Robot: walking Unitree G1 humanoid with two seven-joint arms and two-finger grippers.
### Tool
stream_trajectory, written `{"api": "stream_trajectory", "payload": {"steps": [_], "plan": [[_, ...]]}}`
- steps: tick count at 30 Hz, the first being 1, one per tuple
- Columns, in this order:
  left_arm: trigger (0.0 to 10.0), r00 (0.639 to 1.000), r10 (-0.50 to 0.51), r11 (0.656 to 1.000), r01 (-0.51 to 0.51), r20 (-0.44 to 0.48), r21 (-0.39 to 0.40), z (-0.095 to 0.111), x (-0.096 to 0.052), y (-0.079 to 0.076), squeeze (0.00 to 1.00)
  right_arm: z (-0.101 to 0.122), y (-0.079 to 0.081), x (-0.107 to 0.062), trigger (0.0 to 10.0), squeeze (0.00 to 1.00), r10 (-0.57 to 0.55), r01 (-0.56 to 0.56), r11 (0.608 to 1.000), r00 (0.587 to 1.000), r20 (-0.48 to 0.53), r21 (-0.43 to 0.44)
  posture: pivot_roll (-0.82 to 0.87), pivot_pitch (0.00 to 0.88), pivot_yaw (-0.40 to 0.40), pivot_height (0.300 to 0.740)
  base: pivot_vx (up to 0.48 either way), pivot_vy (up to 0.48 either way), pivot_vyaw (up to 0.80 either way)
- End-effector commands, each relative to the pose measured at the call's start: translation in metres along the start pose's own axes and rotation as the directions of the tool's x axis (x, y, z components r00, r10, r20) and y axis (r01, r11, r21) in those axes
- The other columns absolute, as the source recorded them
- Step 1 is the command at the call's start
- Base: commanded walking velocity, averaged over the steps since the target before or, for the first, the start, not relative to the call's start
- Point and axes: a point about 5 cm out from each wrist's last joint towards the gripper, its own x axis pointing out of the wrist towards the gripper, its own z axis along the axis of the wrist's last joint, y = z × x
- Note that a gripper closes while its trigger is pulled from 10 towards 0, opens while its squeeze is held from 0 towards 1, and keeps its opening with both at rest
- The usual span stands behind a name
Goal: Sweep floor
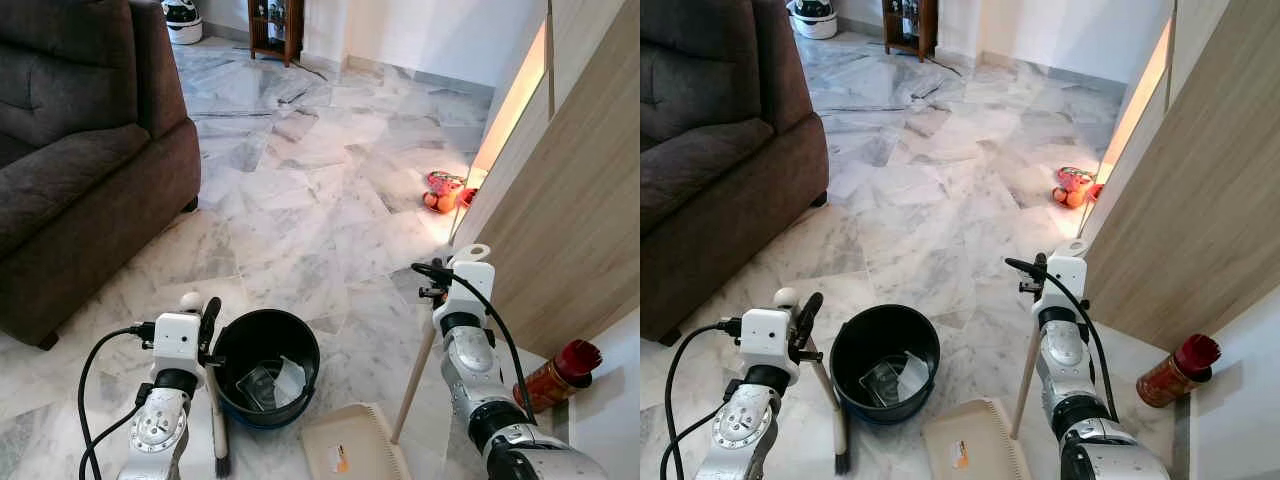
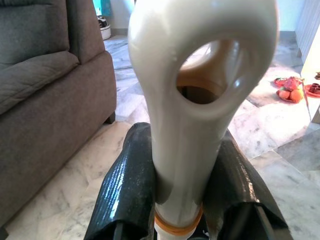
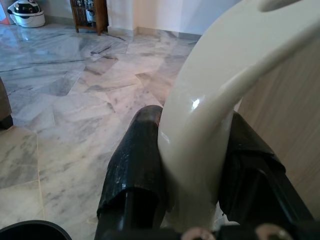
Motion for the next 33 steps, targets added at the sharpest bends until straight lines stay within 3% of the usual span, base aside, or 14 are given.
{"api": "stream_trajectory", "payload": {"steps": [1, 33], "plan": [[10.0, 0.999, 0.004, 1.0, -0.003, 0.038, -0.008, 0.0074, 0.004, -0.0002, 0.0, -0.0007, -0.0021, -0.0004, 10.0, 0.0, -0.007, 0.007, 1.0, 1.0, 0.0, 0.008, 0.05, 0.083, -0.08, 0.74, -0.259, 0.0, 0.0], [10.0, 0.999, 0.001, 1.0, 0.0, 0.044, -0.007, 0.0082, 0.0048, -0.0006, 0.0, -0.0022, 0.0, -0.0016, 10.0, 0.0, 0.002, -0.002, 1.0, 1.0, -0.004, 0.014, 0.05, 0.07, -0.08, 0.74, -0.29, 0.0, 0.0]]}}
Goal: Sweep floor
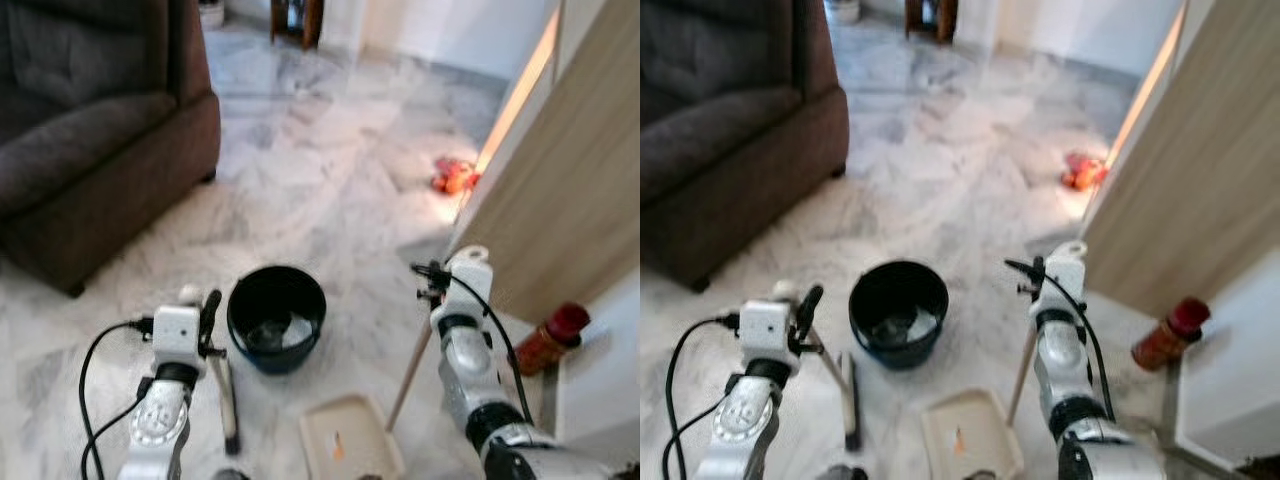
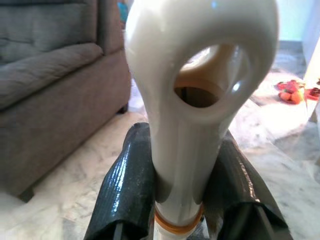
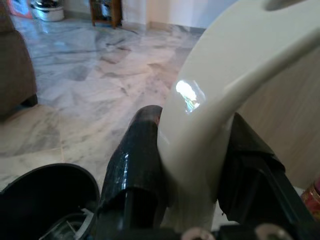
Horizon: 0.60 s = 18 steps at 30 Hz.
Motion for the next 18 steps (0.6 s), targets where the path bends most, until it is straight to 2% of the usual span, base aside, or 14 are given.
{"api": "stream_trajectory", "payload": {"steps": [1, 18], "plan": [[10.0, 1.0, -0.008, 1.0, 0.008, 0.005, 0.011, 0.0005, -0.0009, -0.0012, 0.0, -0.0031, -0.0032, -0.0022, 10.0, 0.0, -0.01, 0.01, 1.0, 1.0, -0.005, 0.003, 0.05, 0.062, -0.08, 0.74, -0.292, 0.0, 0.0], [10.0, 1.0, -0.012, 1.0, 0.012, 0.006, 0.01, 0.0005, -0.0004, -0.0019, 0.0, -0.0036, -0.0055, -0.0027, 10.0, 0.0, -0.014, 0.014, 1.0, 1.0, -0.005, 0.003, 0.05, 0.061, -0.079, 0.74, -0.294, 0.0, 0.0]]}}
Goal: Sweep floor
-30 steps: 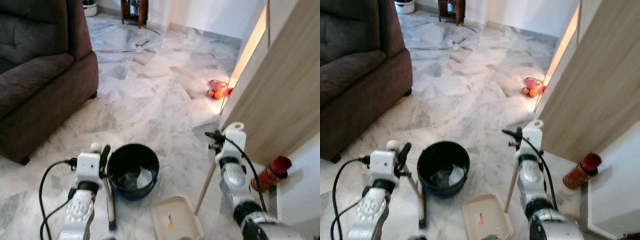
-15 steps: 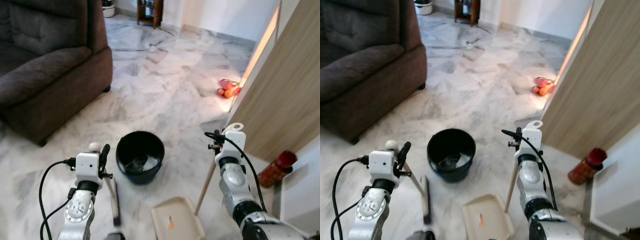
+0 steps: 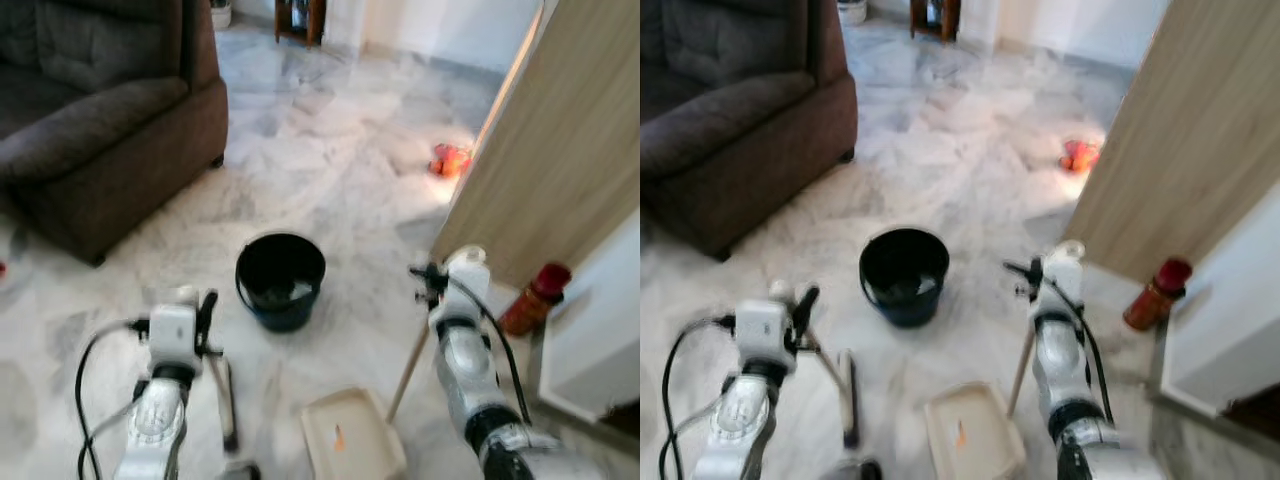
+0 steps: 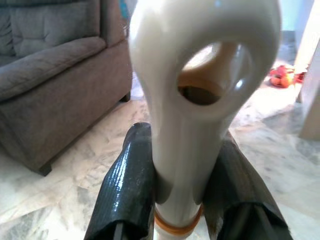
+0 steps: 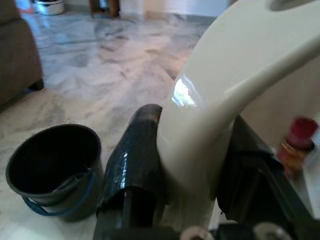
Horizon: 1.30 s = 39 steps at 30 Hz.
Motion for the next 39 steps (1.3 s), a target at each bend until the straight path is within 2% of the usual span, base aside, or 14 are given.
{"api": "stream_trajectory", "payload": {"steps": [1, 27, 39], "plan": [[10.0, 1.0, -0.005, 1.0, 0.005, 0.02, 0.009, 0.0038, 0.0018, 0.0005, 0.0, 0.0071, -0.0013, 0.004, 10.0, 0.0, 0.0, 0.0, 1.0, 1.0, 0.025, -0.005, 0.05, 0.061, -0.079, 0.74, -0.3, 0.0, 0.0], [10.0, 1.0, 0.005, 1.0, -0.005, 0.011, 0.014, 0.0032, 0.0031, 0.0009, 0.0, 0.0045, 0.0011, 0.0039, 10.0, 0.0, 0.011, -0.011, 1.0, 1.0, 0.0, -0.005, 0.05, 0.074, -0.083, 0.74, -0.023, 0.0, 0.0], [10.0, 1.0, 0.001, 1.0, -0.001, 0.009, 0.015, 0.0033, 0.0039, 0.0013, 0.0, 0.0023, 0.0015, 0.0035, 10.0, 0.0, 0.011, -0.011, 1.0, 1.0, -0.016, -0.018, 0.05, 0.077, -0.083, 0.74, 0.0, 0.0, -0.8]]}}
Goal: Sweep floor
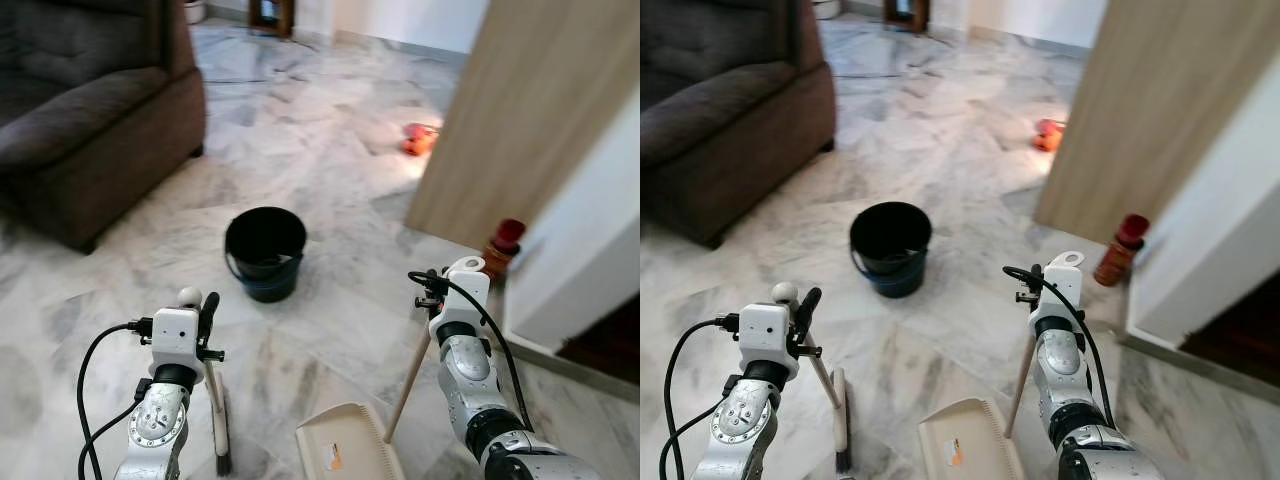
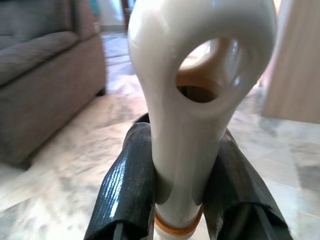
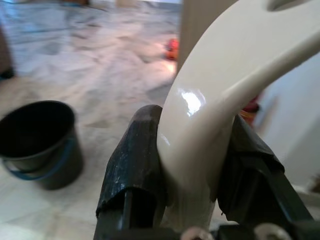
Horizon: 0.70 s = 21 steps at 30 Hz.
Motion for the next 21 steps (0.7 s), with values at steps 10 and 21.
{"api": "stream_trajectory", "payload": {"steps": [10, 21], "plan": [[10.0, 1.0, -0.011, 0.999, 0.01, 0.008, 0.035, 0.0024, 0.0041, -0.0014, 0.0, 0.0036, 0.0006, 0.003, 10.0, 0.0, 0.002, -0.002, 1.0, 1.0, -0.001, -0.017, 0.05, 0.072, -0.083, 0.74, 0.0, -0.204, -0.8], [10.0, 1.0, -0.014, 0.999, 0.014, 0.009, 0.037, 0.0023, 0.0049, -0.0019, 0.0, 0.0024, 0.0012, 0.0023, 10.0, 0.0, 0.002, -0.002, 1.0, 1.0, -0.005, -0.021, 0.05, 0.058, -0.081, 0.74, 0.0, 0.0, -0.8]]}}
